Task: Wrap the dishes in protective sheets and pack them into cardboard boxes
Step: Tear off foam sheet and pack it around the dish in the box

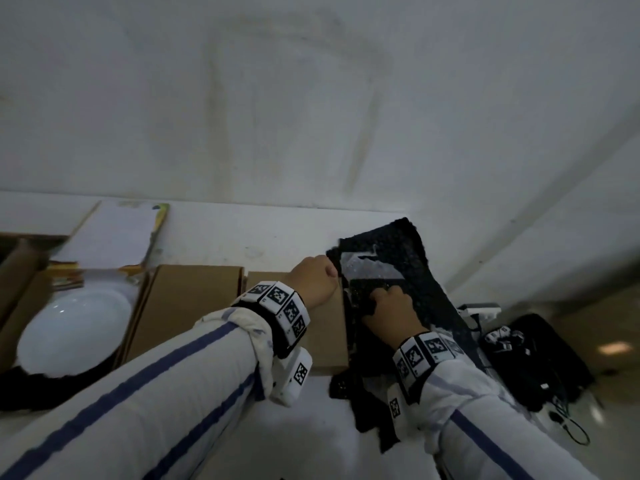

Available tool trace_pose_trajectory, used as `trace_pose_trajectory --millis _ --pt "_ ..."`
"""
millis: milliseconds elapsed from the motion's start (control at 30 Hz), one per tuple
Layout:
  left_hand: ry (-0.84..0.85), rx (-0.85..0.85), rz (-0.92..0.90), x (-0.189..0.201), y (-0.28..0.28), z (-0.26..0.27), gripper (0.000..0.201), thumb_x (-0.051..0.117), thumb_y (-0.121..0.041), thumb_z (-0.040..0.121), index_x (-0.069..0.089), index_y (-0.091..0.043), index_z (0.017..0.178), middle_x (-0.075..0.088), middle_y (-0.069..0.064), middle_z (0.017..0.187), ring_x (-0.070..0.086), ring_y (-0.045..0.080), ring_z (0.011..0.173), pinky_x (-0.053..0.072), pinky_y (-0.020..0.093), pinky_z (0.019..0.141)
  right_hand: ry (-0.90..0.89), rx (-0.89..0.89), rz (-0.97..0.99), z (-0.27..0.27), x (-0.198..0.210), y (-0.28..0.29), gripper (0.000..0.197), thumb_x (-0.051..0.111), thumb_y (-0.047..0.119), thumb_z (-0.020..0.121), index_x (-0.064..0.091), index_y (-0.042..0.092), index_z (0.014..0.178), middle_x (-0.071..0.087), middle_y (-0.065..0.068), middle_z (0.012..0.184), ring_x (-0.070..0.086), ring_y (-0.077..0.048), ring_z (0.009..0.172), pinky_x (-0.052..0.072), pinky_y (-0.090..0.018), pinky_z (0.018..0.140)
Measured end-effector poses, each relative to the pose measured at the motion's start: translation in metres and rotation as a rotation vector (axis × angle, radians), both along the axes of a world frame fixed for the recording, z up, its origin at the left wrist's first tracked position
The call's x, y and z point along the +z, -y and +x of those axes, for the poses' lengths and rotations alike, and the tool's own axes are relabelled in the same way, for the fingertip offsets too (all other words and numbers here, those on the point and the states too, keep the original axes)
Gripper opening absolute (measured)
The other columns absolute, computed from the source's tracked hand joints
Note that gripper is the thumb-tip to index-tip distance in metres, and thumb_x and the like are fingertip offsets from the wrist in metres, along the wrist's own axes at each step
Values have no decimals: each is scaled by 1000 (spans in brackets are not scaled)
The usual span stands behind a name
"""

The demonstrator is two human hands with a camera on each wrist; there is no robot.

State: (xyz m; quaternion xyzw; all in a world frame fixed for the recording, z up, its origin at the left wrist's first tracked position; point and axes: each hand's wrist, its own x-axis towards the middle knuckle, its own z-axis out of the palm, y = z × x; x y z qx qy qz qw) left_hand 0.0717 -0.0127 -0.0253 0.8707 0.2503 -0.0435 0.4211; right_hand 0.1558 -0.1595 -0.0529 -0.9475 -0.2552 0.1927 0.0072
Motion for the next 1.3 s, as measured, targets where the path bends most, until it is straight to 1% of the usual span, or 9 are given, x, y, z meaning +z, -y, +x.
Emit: trace_pose_trajectory --millis 267,400,567,667,867,1067,1167,1233,1300 --pt "-29 13 67 -3 8 9 26 44 -7 93 64 -12 108 58 8 124 54 28 112 45 38 97 116 174 25 7 -23 7 24 47 19 94 59 9 112 46 -13 120 43 -34 116 44 -40 91" --pt "39 7 -51 -4 10 6 24 55 -8 88 60 -13 111 58 6 120 55 21 108 46 31 88 17 59 221 21 -5 4 20 61 22 86 69 4 94 60 -15 107 57 -33 104 48 -34 88" --pt "142 -141 -179 11 15 -3 71 73 -17 81 37 -18 142 45 1 139 50 18 119 38 20 92 -101 -5 497 22 49 -18 15 71 23 79 63 16 68 64 -8 82 60 -21 79 40 -25 68" --pt "242 -38 -215 17 3 -15 65 69 -11 82 39 -20 138 50 1 132 54 17 107 44 24 88 -244 16 647 4 72 -44 13 64 19 85 59 14 74 58 -5 78 54 -18 75 42 -27 65" --pt "338 322 -338 27 -60 -74 14 65 -11 85 51 -12 88 63 7 77 64 17 66 56 30 64 -478 114 816 -57 76 -99 5 63 17 88 58 19 88 57 0 82 56 -15 76 46 -23 67" --pt "429 628 -567 25 -131 -164 13 58 -3 90 49 -4 99 62 13 85 64 19 70 58 27 65 -813 178 685 -129 69 -172 25 66 14 87 58 23 108 63 -8 98 63 -25 94 50 -37 89" --pt "475 695 -677 20 -157 -205 8 53 -2 93 52 -4 100 63 14 91 64 21 77 58 28 68 -677 312 622 -166 64 -217 39 68 13 84 58 15 121 63 -12 98 63 -28 97 50 -41 91" --pt "443 694 -714 14 -173 -229 14 50 -2 94 52 -1 108 64 18 95 65 21 78 58 26 65 -564 367 543 -188 57 -245 14 70 14 81 65 12 94 64 -11 89 62 -29 90 50 -39 83" --pt "343 670 -661 7 -189 -250 10 50 -2 93 54 -1 102 57 19 83 58 19 66 53 26 58 -471 378 458 -204 48 -270 20 73 15 78 56 17 67 57 -3 73 57 -24 80 45 -32 72"
